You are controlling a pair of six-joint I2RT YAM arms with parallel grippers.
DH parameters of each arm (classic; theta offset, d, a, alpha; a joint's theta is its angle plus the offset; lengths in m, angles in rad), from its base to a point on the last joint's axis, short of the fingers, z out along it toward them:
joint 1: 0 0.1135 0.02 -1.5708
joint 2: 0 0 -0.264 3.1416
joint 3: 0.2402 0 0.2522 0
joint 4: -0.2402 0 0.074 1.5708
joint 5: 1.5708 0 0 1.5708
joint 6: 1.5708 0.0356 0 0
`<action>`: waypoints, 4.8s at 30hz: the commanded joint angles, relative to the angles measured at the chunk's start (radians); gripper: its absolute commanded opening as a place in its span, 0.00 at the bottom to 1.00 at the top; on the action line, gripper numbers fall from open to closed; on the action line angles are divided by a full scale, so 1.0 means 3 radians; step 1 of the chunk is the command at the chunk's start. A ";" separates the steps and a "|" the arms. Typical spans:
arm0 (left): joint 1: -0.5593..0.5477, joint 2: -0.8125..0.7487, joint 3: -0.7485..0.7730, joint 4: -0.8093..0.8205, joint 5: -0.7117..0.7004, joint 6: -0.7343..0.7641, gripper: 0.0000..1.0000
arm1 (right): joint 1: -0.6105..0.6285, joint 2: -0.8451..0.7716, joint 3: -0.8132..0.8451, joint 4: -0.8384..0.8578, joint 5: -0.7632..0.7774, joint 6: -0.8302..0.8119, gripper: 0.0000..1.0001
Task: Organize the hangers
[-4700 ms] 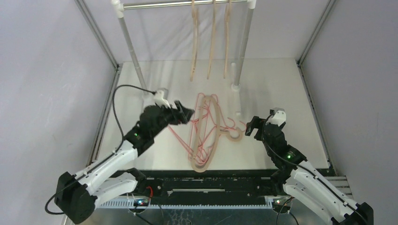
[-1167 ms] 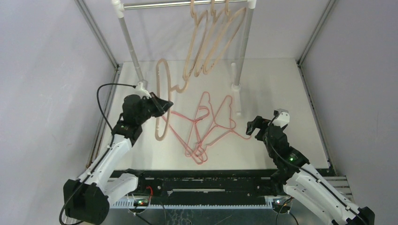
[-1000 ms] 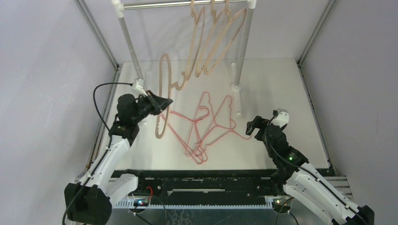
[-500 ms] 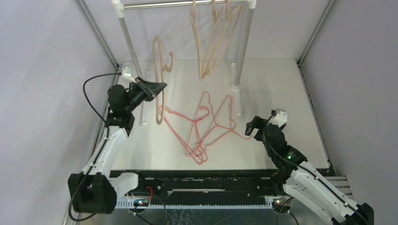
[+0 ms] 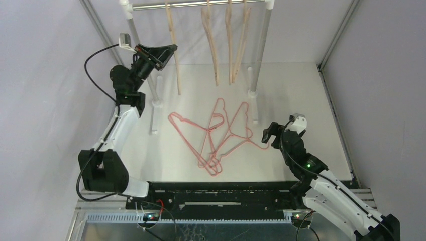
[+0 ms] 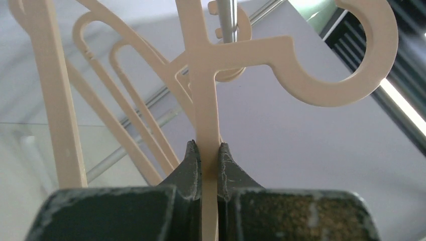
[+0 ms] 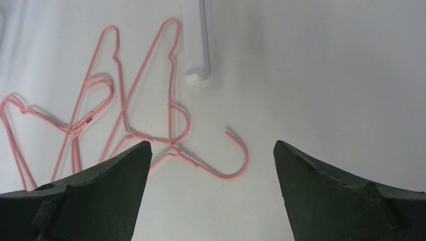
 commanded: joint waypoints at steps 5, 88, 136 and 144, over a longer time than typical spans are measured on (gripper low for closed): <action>-0.0186 0.0333 0.0405 0.0328 -0.0157 -0.0523 0.00 | -0.0064 -0.0032 0.0149 0.0053 0.0069 -0.0075 1.00; -0.0845 0.0910 0.1103 -0.0423 0.0409 0.0699 1.00 | -0.0255 -0.0349 0.0027 -0.0195 0.0055 -0.0042 1.00; -0.3318 0.1345 -0.0167 -0.2716 -0.2565 0.3809 0.52 | -0.0265 -0.0404 0.0067 -0.0214 0.0201 0.0048 1.00; -0.3338 0.1576 -0.0038 -0.2714 -0.2468 0.3809 0.54 | -0.0279 -0.0382 0.0054 -0.0196 0.0223 0.0030 1.00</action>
